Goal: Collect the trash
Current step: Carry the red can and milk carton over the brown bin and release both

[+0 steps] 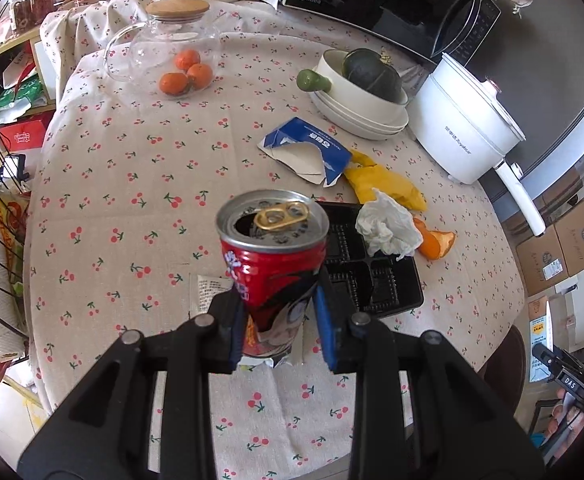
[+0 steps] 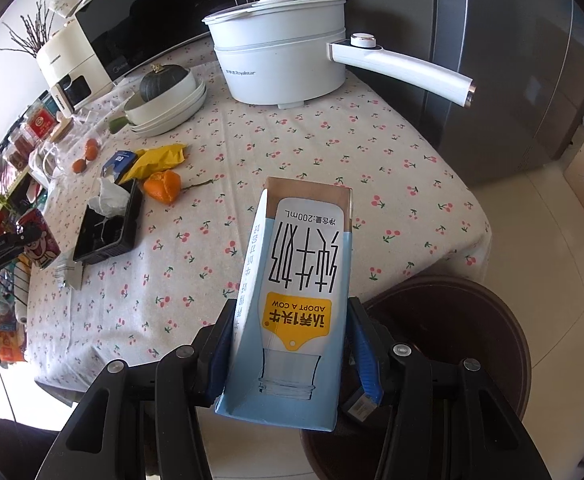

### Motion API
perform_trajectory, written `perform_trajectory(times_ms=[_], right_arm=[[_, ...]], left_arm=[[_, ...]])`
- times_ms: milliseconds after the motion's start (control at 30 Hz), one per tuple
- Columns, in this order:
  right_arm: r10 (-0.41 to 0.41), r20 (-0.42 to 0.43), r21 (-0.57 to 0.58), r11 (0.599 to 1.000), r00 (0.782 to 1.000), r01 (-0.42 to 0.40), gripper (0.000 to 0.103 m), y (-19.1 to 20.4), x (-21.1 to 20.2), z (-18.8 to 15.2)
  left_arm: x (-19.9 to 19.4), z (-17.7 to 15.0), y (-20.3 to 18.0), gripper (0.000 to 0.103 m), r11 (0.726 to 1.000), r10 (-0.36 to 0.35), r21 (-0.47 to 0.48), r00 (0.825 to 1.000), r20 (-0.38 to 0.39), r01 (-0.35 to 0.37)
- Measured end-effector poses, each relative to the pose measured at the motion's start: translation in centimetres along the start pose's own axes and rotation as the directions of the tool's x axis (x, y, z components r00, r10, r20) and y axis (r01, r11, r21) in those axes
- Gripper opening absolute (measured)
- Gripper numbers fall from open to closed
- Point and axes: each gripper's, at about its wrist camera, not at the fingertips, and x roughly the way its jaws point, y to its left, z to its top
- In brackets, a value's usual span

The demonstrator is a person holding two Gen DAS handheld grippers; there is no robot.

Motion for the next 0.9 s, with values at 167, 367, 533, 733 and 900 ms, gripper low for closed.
perform_trajectory(times_ms=[167,367,533,733,900], right_arm=[[-0.004,0.007,0.001,1.000,1.000,0.004,0.053,-0.6,-0.6,-0.5],[-0.025,0.000,0.013,1.000,1.000,0.025,0.053,-2.2,-0.8,-1.6],[-0.053,-0.012,0.046,0.998,0.999,0.054,0.053,-4.7,-1.0,-3.1],[-0.101,-0.046,0.092,0.990,0.994,0.104,0.053,-8.3,-0.7,-5.9],[-0.141,-0.090,0.125,0.981,0.986,0.152,0.053,-11.2,-0.1,-8.4]], left_arm=[[-1.0,-1.0,-1.6,0.032,0.999,-0.041,0.020,0.999,0.005,0.041],[-1.5,-2.7,-5.7,0.032,0.989,-0.105,0.101,0.994,-0.012,0.106],[-1.4,-4.5,-9.9,0.032,0.967,-0.163,0.189,0.986,-0.045,0.168],[-0.6,-6.8,-14.6,0.032,0.933,-0.212,0.273,0.971,-0.107,0.233],[0.2,-8.4,-18.0,0.032,0.907,-0.237,0.318,0.959,-0.155,0.276]])
